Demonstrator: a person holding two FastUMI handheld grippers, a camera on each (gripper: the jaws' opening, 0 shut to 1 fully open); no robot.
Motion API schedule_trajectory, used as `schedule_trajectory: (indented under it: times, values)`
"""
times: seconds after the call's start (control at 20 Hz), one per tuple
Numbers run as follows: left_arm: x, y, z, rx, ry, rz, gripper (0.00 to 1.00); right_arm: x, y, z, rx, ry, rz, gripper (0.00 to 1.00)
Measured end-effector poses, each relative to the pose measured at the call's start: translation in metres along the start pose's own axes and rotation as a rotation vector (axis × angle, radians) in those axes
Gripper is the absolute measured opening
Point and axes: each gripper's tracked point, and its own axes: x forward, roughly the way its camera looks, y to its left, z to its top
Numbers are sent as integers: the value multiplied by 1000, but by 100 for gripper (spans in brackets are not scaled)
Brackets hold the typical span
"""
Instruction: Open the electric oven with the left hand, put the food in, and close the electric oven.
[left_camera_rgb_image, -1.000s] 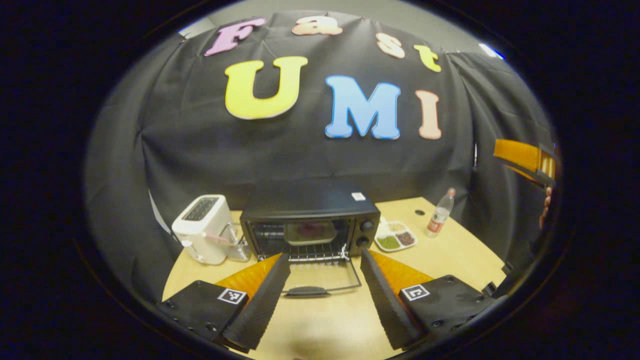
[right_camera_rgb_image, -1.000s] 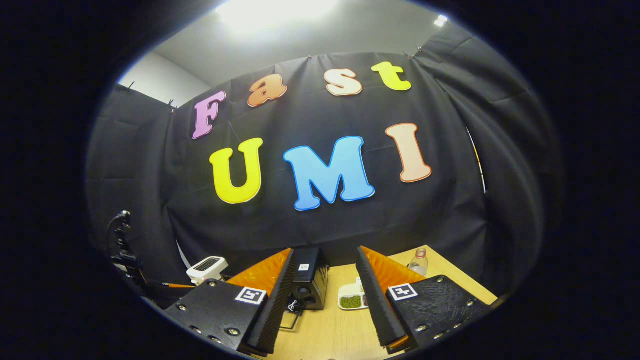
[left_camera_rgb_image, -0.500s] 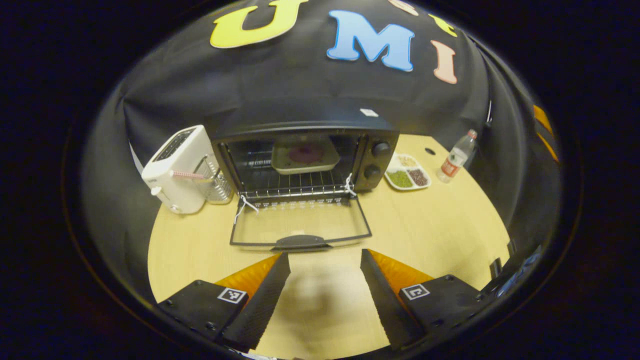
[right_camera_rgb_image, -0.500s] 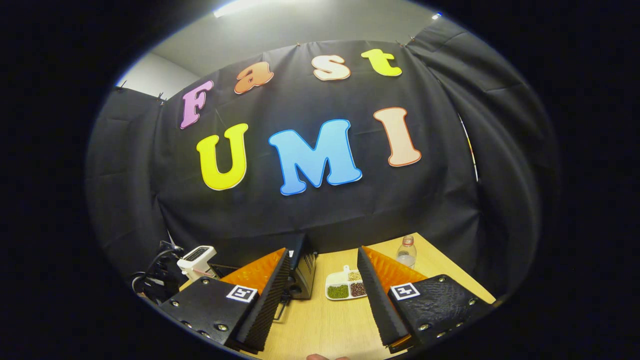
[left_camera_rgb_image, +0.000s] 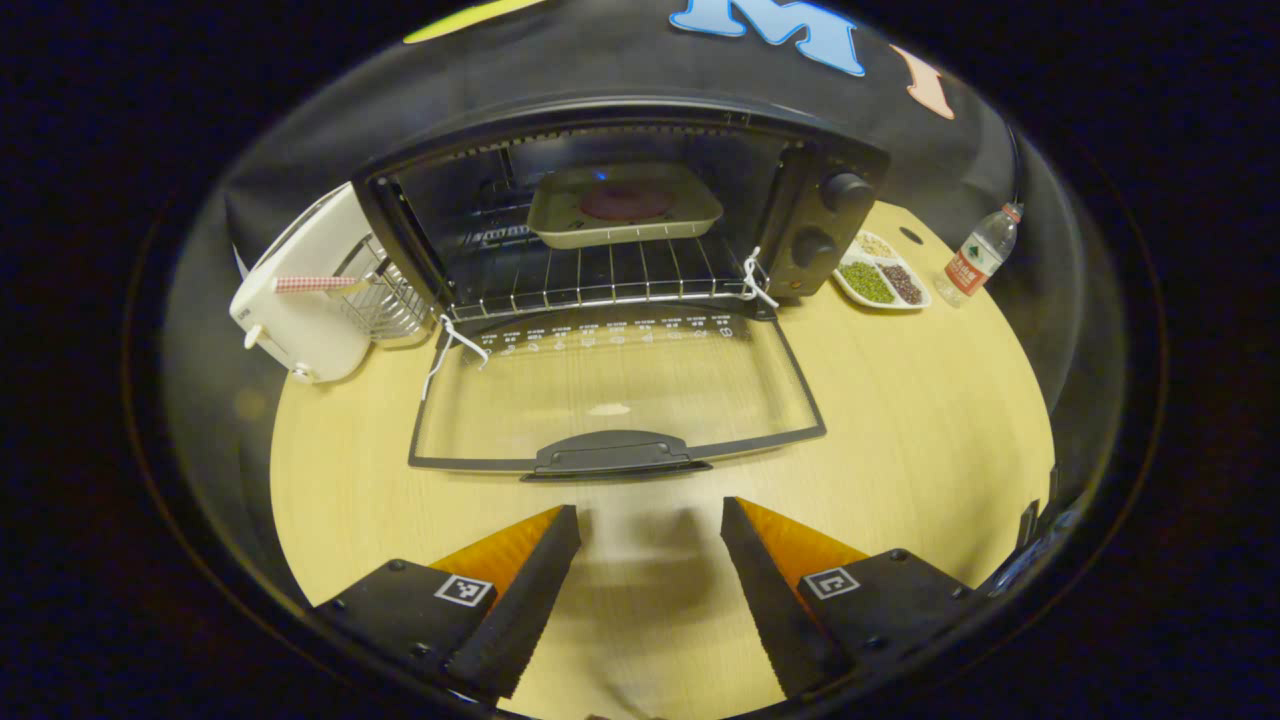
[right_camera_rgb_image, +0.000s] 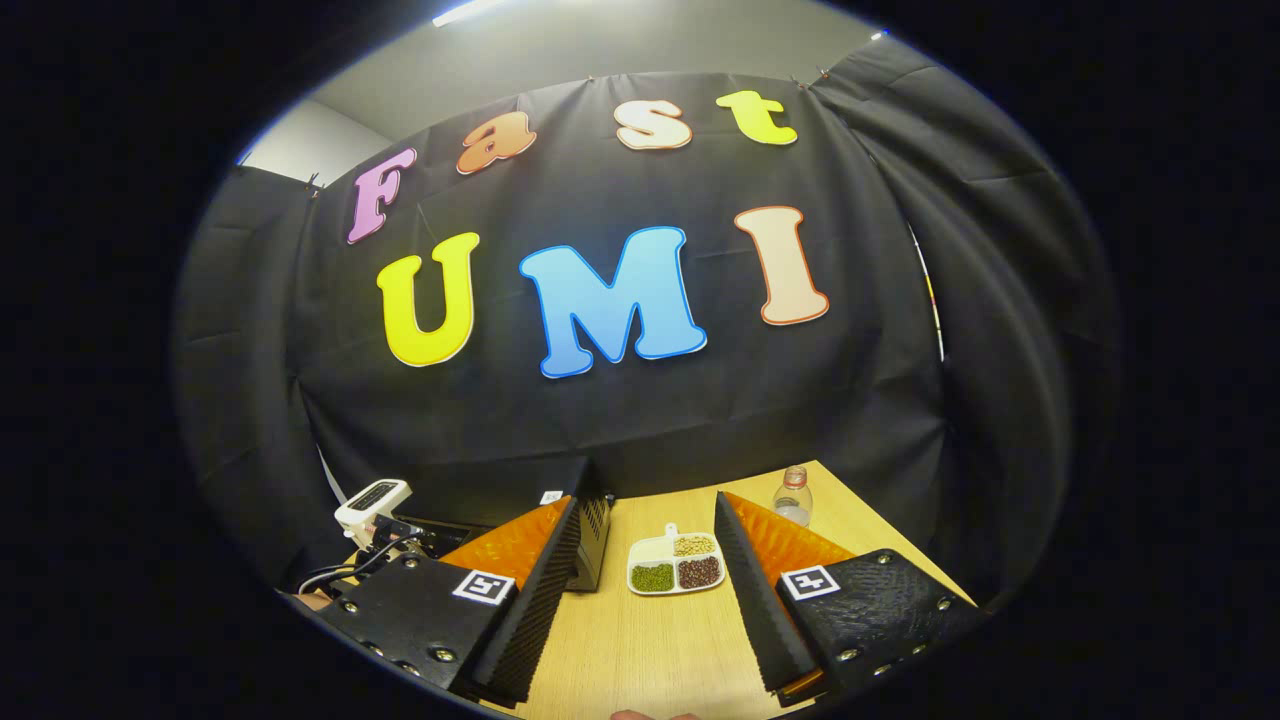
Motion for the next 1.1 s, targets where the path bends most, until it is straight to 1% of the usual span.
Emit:
schedule_trajectory:
  times: [0.05, 0.1, 0.15, 0.2, 0.25, 0.3, 0.35, 0.4, 0.45, 0.5, 0.55, 0.6, 0.65, 0.7, 0.75, 0.8, 0.9, 1.0, 1.05, 1.1]
  values:
    - [6, 1, 0, 3, 14, 1, 97, 0, -3, -1, -3, 4, -8, 82]
    - [12, 2, -1, 0, 27, 1, 100, -1, -6, -2, -4, 9, -16, 82]
    - [16, 3, -3, -2, 42, 8, 100, -1, -9, -2, -6, 12, -25, 82]
    - [20, 6, -5, 2, 54, 18, 97, -2, -11, -2, -7, 15, -32, 82]
    - [24, 7, -5, 7, 59, 22, 100, -2, -14, -3, -8, 15, -40, 82]
    - [27, 7, -5, 8, 65, 23, 97, -2, -18, -3, -9, 15, -47, 82]
    - [30, 7, -4, 7, 67, 24, 100, -2, -20, -2, -10, 16, -54, 82]
    - [33, 7, -5, -6, 76, 20, 97, -6, -28, -13, -11, 18, -61, 82]
    - [36, 8, -5, -19, 83, 24, 97, -7, -30, -13, -9, 18, -67, 82]
    - [40, 13, -5, -34, 89, 33, 100, -8, -31, -13, -7, 19, -73, 82]
    - [42, 13, -5, -56, 97, 29, 100, -9, -32, -13, -6, 22, -76, 82]
    - [41, 12, -4, -65, 99, 25, 97, -10, -33, -14, -6, 24, -80, 82]
    - [44, 13, -6, -53, 112, 24, 100, -11, -34, -14, -8, 23, -81, 82]
    - [42, 13, -4, -47, 107, 27, 97, -11, -34, -13, -10, 20, -83, 82]
    - [40, 13, -3, -48, 104, 27, 97, -13, -33, -14, -14, 20, -85, 82]
    - [37, 13, -3, -53, 99, 27, 100, -14, -32, -14, -16, 21, -83, 82]
    - [29, 12, -1, -52, 81, 25, 94, -14, -28, -14, -16, 20, -77, 82]
    - [19, 12, 1, -48, 50, 23, 100, -13, -22, -14, -20, 22, -68, 82]
    - [14, 12, 2, -58, 34, 21, 97, -13, -20, -16, -24, 25, -68, 82]
    - [9, 12, 4, -66, 20, 19, 97, -13, -18, -17, -26, 30, -69, 82]
